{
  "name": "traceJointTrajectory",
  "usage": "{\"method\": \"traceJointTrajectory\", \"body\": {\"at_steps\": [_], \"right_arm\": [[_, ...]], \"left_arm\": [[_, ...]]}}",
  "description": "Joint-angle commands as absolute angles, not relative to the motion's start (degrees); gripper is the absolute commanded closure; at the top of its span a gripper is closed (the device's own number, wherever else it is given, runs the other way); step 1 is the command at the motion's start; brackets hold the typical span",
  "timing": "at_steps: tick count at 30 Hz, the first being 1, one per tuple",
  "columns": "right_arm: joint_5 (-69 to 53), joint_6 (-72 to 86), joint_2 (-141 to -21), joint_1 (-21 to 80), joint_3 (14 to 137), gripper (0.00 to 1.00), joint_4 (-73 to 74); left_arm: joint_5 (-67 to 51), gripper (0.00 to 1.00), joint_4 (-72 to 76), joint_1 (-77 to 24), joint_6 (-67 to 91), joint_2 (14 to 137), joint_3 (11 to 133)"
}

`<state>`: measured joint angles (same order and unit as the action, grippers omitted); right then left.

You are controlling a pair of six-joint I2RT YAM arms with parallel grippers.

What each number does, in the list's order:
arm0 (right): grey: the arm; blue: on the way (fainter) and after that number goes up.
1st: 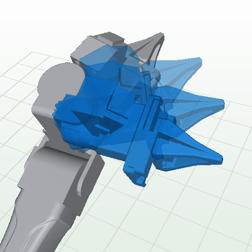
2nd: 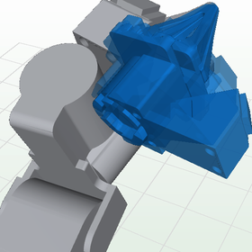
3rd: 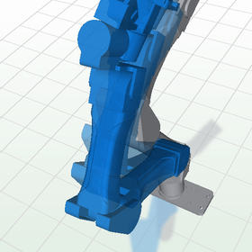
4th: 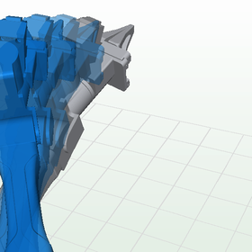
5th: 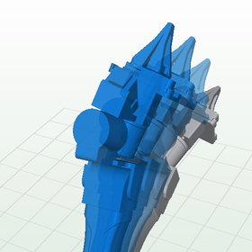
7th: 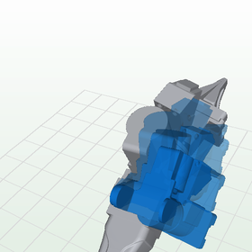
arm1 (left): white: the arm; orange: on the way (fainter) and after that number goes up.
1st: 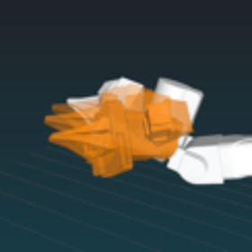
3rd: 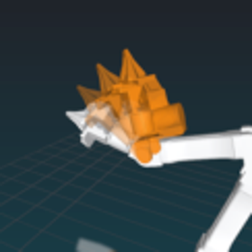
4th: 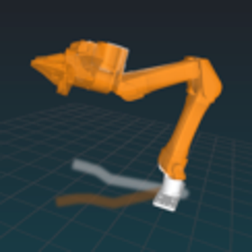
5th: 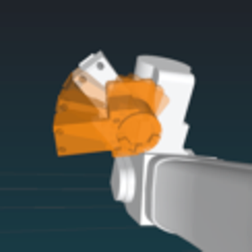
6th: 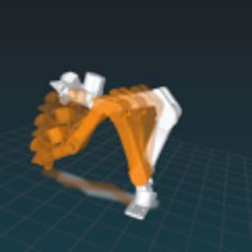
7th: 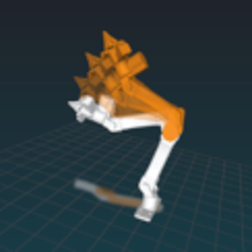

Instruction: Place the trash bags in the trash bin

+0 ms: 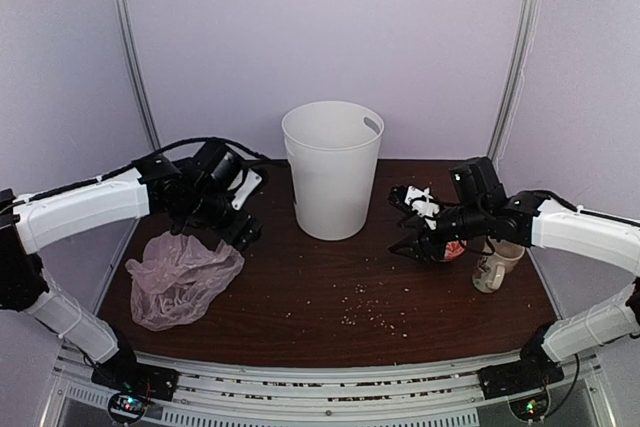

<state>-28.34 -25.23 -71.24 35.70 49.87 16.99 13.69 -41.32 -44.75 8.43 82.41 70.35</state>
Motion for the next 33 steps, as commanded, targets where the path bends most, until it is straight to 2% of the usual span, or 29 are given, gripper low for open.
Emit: {"method": "traceJointTrajectory", "body": {"at_steps": [1,8,14,18,21,27,29,31,33], "right_arm": [[-27.03,-27.62,-69.52,36.82,49.66,0.35,15.99],[-25.38,-28.83,-70.49,37.35,49.25,0.35,16.35],[-23.51,-30.49,-71.94,37.44,49.36,0.35,17.19],[-23.11,-30.97,-72.23,37.44,49.29,0.36,17.44],[-22.52,-31.24,-72.33,37.48,49.31,0.36,17.55],[-21.25,-31.89,-72.42,37.53,49.29,0.36,17.80],[-20.33,-33.17,-72.42,37.49,49.20,0.36,18.26],[-18.19,-32.97,-72.34,37.44,48.79,0.36,17.50],[-17.68,-32.66,-72.04,37.18,48.54,0.36,16.92]], "left_arm": [[16.99,0.14,-46.67,-46.06,5.17,85.36,68.74],[26.06,0.14,-52.65,-46.07,9.35,95.88,72.84],[37.12,0.09,-58.56,-46.05,13.83,101.05,72.99],[33.80,0.14,-56.83,-46.05,12.35,101.15,72.68],[28.24,0.30,-55.21,-46.45,9.86,101.56,73.32],[25.00,0.58,-53.93,-51.81,5.61,102.55,73.96],[22.11,0.74,-51.62,-55.10,3.29,102.45,74.68],[20.45,1.00,-47.05,-60.35,0.37,102.11,76.34],[19.32,1.00,-41.17,-65.37,-2.12,101.72,78.25]]}}
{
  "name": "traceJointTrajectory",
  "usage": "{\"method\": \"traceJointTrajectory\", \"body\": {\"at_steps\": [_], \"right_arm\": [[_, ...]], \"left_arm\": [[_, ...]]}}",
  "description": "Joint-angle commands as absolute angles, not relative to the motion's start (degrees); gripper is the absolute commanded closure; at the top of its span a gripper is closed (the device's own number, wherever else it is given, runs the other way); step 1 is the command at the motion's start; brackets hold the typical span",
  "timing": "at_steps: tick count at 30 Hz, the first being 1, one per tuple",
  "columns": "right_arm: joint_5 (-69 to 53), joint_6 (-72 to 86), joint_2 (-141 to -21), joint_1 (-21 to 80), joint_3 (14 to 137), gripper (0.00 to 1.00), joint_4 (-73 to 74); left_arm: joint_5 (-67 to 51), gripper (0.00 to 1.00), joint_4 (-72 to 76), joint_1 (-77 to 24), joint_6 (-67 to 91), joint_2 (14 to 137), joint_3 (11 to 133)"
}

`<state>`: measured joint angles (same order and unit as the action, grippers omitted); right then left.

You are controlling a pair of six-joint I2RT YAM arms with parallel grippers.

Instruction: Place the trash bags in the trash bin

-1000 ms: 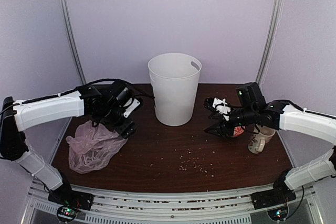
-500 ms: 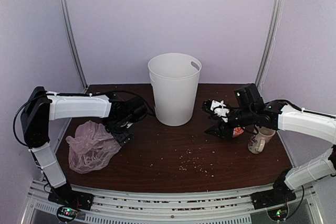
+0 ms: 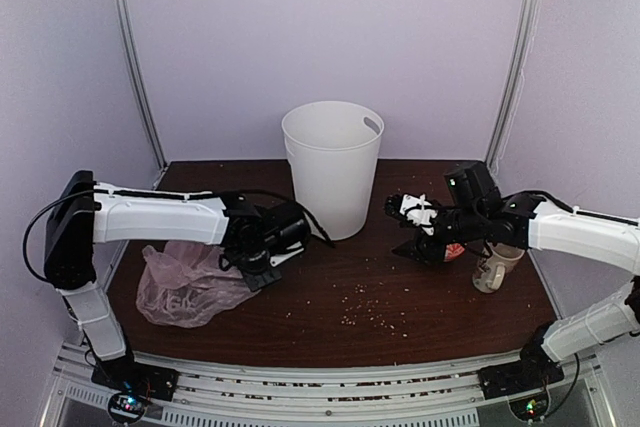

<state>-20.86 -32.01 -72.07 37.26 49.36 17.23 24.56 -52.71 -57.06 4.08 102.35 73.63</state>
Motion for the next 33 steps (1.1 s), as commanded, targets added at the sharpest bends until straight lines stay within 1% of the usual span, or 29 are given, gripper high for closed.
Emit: {"method": "traceJointTrajectory", "body": {"at_steps": [1,4,6,7,9,11,13,18,19,21,22,27,30,33], "right_arm": [[-17.67,-32.50,-71.80,37.02,48.29,0.36,16.51],[-17.84,-32.43,-71.37,36.42,47.73,0.36,15.92],[-18.08,-32.57,-71.66,35.66,47.72,0.36,16.04],[-18.09,-32.68,-71.83,35.30,47.78,0.36,16.17],[-18.82,-32.86,-72.02,34.40,47.92,0.36,16.60],[-19.95,-32.87,-71.98,33.69,48.14,0.36,17.14],[-21.22,-32.92,-71.74,33.32,48.27,0.36,17.54],[-28.06,-34.61,-72.15,33.39,48.75,0.37,20.19],[-30.00,-35.41,-72.49,33.53,48.84,0.38,21.12],[-32.56,-36.72,-73.53,34.40,49.08,0.39,22.57],[-33.21,-37.04,-74.35,35.15,49.12,0.39,22.90],[-33.44,-37.47,-77.69,40.35,48.68,0.39,21.60],[-32.49,-36.05,-79.19,43.06,48.10,0.36,18.10],[-31.41,-33.29,-81.11,44.48,48.54,0.34,12.50]], "left_arm": [[17.15,1.00,-38.97,-67.34,-3.17,101.69,79.87],[10.14,1.00,-31.45,-68.97,-4.71,100.36,79.21],[9.66,0.73,-27.73,-68.99,-4.64,99.06,76.11],[10.95,0.61,-26.87,-68.99,-4.35,98.41,74.43],[13.12,0.50,-26.62,-68.99,-3.34,96.73,71.79],[13.54,0.44,-26.40,-68.99,-1.71,93.75,69.52],[12.51,0.39,-24.55,-68.99,0.45,88.29,67.10],[8.33,0.27,-15.42,-68.91,4.79,73.21,58.51],[8.72,0.25,-13.75,-68.80,5.81,70.14,56.37],[13.13,0.15,-11.15,-68.35,8.38,65.02,51.67],[15.83,0.12,-10.60,-67.38,9.75,62.83,49.39],[15.38,0.12,-12.30,-58.09,16.60,56.19,42.29],[15.66,0.12,-12.74,-56.10,19.48,53.53,39.03],[12.52,0.14,-13.28,-55.90,21.60,52.93,37.16]]}}
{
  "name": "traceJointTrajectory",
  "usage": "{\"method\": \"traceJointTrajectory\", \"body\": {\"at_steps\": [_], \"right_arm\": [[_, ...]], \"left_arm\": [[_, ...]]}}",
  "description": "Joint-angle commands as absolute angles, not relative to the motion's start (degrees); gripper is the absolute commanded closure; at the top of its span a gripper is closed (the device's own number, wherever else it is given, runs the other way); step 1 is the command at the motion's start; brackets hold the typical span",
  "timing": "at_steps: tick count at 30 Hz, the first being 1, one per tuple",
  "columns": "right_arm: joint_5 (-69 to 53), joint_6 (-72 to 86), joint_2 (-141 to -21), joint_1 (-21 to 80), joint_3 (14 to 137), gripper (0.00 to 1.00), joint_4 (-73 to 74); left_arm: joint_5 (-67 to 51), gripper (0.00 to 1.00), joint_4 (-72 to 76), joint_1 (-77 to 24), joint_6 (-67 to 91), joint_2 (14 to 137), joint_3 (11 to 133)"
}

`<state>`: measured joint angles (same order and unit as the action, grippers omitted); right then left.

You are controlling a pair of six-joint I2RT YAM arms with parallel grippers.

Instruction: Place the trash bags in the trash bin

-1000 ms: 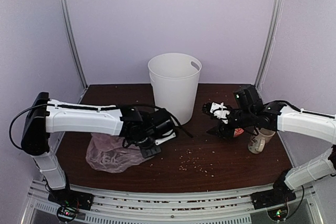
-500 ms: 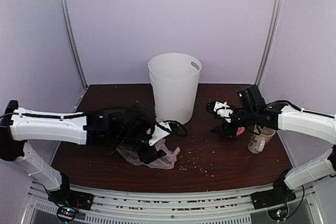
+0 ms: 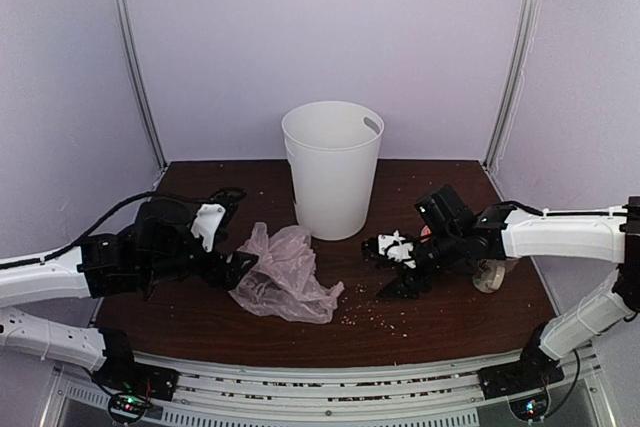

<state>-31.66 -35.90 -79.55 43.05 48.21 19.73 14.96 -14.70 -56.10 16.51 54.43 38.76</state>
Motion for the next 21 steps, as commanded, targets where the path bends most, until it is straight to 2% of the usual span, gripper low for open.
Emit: {"method": "traceJointTrajectory", "body": {"at_steps": [1,7,11,15,17,21], "right_arm": [[-30.30,-32.52,-82.20,45.20,49.22,0.34,11.60],[-29.92,-34.62,-91.11,48.01,54.97,0.33,11.05],[-31.62,-38.37,-97.78,49.54,60.12,0.35,15.52],[-32.64,-36.94,-99.14,51.29,60.05,0.38,13.38],[-32.08,-36.44,-99.69,52.24,60.32,0.47,13.41],[-32.01,-35.37,-99.55,52.44,62.20,0.79,17.39]], "left_arm": [[11.18,0.17,-13.82,-55.90,22.17,53.03,36.83],[2.31,0.25,-13.39,-55.95,21.91,52.84,33.89],[-5.65,0.47,-6.53,-56.22,23.11,54.17,30.68],[-5.44,0.45,1.30,-59.93,23.97,57.31,27.90],[-4.38,0.45,5.22,-61.52,23.97,59.85,26.81],[-5.52,0.45,13.05,-62.40,23.46,64.29,25.98]]}}
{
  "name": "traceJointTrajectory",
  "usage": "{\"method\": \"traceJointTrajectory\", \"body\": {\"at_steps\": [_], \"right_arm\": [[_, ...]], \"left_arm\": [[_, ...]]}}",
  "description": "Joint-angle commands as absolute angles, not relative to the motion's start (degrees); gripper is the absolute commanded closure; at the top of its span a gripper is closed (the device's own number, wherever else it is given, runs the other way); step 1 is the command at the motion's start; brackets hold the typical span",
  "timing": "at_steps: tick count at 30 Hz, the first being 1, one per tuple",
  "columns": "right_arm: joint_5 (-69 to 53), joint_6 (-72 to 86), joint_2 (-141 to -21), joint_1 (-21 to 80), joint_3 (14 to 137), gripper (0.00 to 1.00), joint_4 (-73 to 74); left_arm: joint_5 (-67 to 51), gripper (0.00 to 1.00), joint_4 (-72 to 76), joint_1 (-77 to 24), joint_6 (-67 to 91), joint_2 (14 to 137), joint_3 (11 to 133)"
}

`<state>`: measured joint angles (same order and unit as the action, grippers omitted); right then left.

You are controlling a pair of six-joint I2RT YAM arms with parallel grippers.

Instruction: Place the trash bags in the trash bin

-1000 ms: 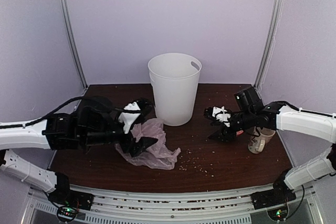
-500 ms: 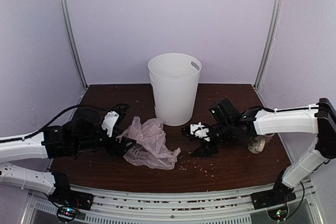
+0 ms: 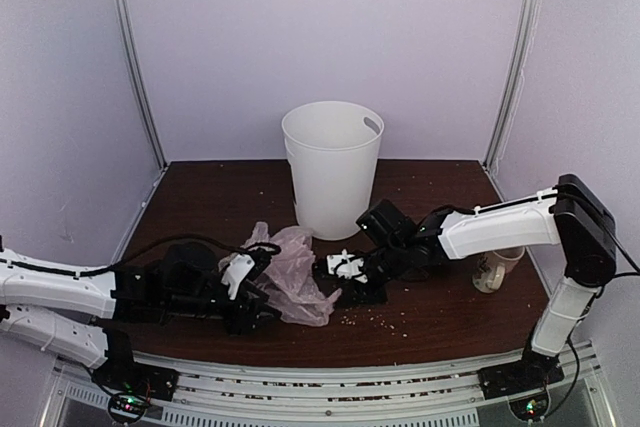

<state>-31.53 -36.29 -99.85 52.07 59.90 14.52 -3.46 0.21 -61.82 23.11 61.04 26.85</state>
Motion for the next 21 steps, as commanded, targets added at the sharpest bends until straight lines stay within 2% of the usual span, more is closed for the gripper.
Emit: {"method": "traceJointTrajectory", "body": {"at_steps": [1,4,9,16,21], "right_arm": [[-32.29,-34.66,-98.47,52.16,62.09,0.85,18.41],[-36.16,-30.35,-93.43,49.93,60.92,1.00,20.72],[-33.31,-26.78,-86.18,46.78,60.79,1.00,27.73],[-27.59,-24.47,-83.45,45.63,65.18,1.00,41.31],[-29.22,-25.61,-80.36,45.38,67.21,1.00,50.47]], "left_arm": [[-5.66,0.45,14.48,-62.40,23.20,65.34,26.32],[-5.46,0.46,18.28,-62.48,21.47,68.69,27.72],[-4.23,0.46,24.46,-62.49,17.93,76.94,32.58],[-4.06,0.46,37.26,-62.49,18.69,94.26,44.47],[3.83,0.47,40.71,-62.53,18.90,109.35,56.51]]}}
